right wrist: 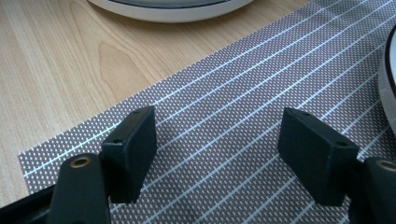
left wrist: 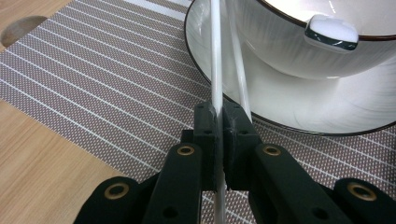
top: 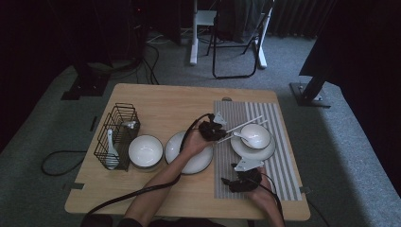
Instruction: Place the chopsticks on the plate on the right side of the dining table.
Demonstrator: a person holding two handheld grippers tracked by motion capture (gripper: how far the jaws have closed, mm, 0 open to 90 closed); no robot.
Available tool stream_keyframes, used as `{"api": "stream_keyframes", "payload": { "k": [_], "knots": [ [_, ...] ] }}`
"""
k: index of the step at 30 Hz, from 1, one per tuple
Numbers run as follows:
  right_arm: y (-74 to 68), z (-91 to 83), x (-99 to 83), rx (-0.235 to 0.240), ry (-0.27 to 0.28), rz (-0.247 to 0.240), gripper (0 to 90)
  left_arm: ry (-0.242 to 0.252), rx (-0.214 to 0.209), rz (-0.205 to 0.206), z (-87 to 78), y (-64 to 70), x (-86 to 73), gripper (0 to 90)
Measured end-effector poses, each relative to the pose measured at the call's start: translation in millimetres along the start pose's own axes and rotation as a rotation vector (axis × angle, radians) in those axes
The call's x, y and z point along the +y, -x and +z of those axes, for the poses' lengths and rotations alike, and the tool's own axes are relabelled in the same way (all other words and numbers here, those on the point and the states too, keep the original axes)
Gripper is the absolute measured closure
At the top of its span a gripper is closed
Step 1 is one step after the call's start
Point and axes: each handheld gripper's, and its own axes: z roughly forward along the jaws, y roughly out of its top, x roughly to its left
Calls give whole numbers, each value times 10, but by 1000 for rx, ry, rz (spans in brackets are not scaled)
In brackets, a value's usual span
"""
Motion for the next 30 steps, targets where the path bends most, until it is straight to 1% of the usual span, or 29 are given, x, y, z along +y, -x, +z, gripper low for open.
{"api": "stream_keyframes", "payload": {
  "k": [3,10,17,23,30],
  "knots": [
    [-1,0,0,-1,1,-1,276,-7,7,-3,17,0,6,859],
    [-4,-1,-1,-2,1,-3,279,-19,7,2,51,12,4,858],
    [-7,-2,-1,-4,1,-3,279,-17,5,-1,74,26,11,858],
    [-9,-3,-1,-5,1,-5,279,-26,13,12,105,48,59,858],
    [-11,-3,-2,-8,3,-10,279,-24,18,12,137,66,106,858]
  ]
}}
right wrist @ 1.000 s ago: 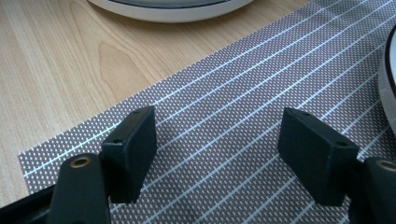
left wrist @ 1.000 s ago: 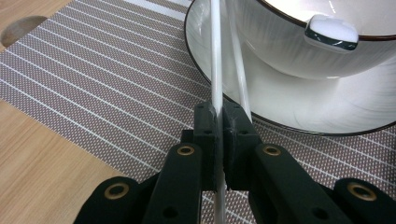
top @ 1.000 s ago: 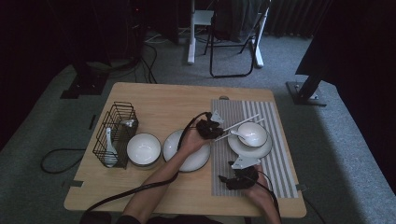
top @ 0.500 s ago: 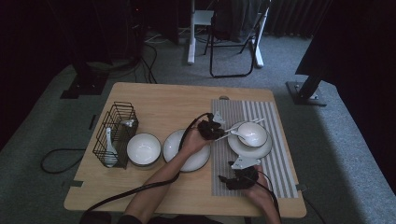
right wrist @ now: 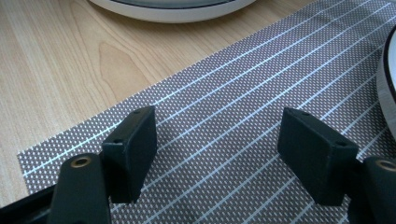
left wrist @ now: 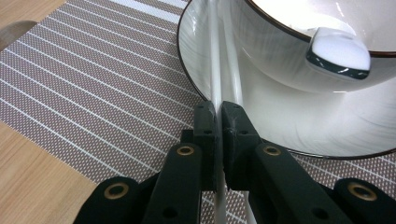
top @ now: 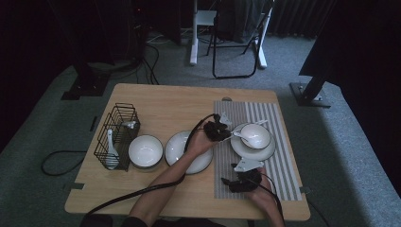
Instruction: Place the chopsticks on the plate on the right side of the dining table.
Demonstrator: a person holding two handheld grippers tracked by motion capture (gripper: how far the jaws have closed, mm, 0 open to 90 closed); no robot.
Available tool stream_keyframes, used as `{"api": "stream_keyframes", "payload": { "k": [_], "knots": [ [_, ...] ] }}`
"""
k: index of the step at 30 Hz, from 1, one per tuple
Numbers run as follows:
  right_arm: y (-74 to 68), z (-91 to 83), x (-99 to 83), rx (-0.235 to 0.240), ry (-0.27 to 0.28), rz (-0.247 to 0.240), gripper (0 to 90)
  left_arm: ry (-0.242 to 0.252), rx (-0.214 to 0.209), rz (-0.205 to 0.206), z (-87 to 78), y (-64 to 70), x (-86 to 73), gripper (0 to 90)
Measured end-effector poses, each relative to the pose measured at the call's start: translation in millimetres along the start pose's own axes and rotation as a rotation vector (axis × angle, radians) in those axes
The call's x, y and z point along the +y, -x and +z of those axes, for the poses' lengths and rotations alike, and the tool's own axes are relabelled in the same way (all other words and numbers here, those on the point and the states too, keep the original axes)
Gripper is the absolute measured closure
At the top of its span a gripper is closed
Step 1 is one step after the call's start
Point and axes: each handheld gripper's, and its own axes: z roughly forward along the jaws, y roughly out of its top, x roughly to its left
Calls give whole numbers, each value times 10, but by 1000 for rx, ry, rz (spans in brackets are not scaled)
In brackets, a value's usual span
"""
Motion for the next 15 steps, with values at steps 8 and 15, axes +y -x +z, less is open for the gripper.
{"api": "stream_keyframes", "payload": {
  "k": [8,15],
  "knots": [
    [-2,0,0,-1,0,-1,279,0,-4,-5,30,3,10,856],
    [-3,-1,0,-2,1,-1,278,11,-20,-13,34,-11,-5,836]
  ]
}}
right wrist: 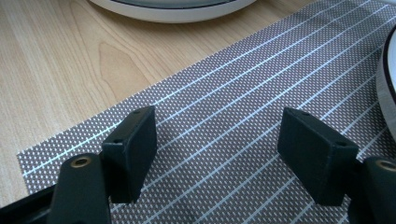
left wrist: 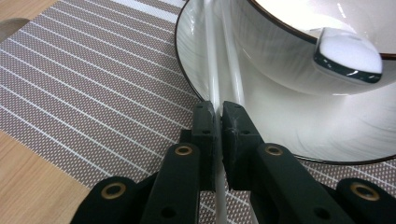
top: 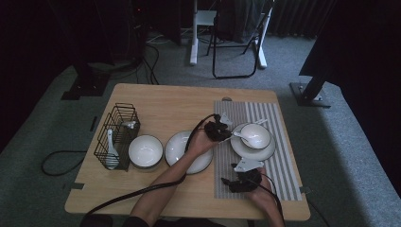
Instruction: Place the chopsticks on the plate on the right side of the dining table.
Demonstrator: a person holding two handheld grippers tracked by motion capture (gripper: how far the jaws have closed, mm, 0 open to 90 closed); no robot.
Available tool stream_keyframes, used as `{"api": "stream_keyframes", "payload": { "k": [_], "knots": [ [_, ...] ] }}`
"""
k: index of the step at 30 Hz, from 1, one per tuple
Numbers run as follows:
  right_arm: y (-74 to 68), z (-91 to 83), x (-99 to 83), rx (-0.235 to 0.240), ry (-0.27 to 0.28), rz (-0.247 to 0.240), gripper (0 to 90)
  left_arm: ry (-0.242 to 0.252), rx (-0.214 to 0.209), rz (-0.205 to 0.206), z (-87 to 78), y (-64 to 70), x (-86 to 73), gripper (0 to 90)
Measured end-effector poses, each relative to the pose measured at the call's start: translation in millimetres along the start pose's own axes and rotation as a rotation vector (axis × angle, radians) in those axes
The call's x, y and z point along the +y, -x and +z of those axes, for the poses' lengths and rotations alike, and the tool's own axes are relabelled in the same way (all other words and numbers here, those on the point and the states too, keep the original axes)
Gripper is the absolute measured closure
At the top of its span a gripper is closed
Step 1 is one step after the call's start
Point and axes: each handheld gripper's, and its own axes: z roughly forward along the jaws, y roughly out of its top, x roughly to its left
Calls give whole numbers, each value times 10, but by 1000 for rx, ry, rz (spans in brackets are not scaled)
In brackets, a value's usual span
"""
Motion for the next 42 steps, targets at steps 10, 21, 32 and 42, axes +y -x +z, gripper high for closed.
{"api": "stream_keyframes", "payload": {
  "k": [10,21,32,42],
  "knots": [
    [-1,0,0,-1,1,-2,278,25,-19,-5,-82,-32,4,798],
    [-1,0,0,-2,1,-3,278,54,-14,-34,-240,-70,-20,791],
    [-1,0,0,-2,0,-3,278,77,-33,-68,-396,-10,-125,719],
    [-1,0,0,-2,2,-3,278,69,-44,-56,-421,111,-105,599]
  ]
}}
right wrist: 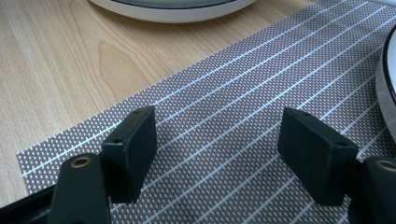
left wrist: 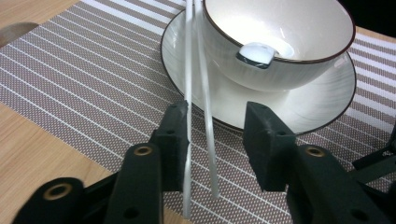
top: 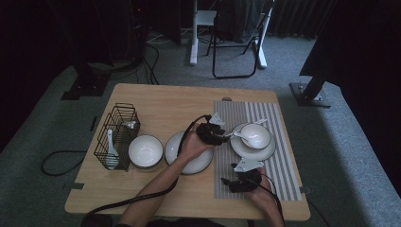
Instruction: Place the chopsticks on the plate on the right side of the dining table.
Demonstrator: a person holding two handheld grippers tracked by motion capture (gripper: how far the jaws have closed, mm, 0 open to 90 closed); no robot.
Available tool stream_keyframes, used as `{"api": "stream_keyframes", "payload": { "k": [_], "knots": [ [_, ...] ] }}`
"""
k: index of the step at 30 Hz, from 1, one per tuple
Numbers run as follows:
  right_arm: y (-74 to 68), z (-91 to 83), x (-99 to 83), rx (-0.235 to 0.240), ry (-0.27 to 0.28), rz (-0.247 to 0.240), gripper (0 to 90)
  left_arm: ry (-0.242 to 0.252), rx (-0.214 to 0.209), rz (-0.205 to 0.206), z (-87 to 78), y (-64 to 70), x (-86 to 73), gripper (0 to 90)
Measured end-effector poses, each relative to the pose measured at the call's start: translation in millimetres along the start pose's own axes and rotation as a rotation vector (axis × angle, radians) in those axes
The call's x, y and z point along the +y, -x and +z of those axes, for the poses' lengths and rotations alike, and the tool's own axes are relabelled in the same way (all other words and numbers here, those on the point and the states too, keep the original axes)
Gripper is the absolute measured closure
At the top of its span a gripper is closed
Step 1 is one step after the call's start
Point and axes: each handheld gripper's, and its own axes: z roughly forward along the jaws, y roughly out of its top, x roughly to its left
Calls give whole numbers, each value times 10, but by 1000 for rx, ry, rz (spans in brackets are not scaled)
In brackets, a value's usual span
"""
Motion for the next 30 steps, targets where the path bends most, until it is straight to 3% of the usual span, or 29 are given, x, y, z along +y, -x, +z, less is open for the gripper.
{"api": "stream_keyframes", "payload": {
  "k": [14,20,30],
  "knots": [
    [-2,-1,-1,-1,0,-2,278,-46,59,-4,33,24,-133,587],
    [-2,-1,-1,-1,0,-2,278,-80,48,-20,72,-2,-157,587],
    [-4,-2,-1,-2,-1,-4,278,-128,72,13,129,-7,-138,700]
  ]
}}
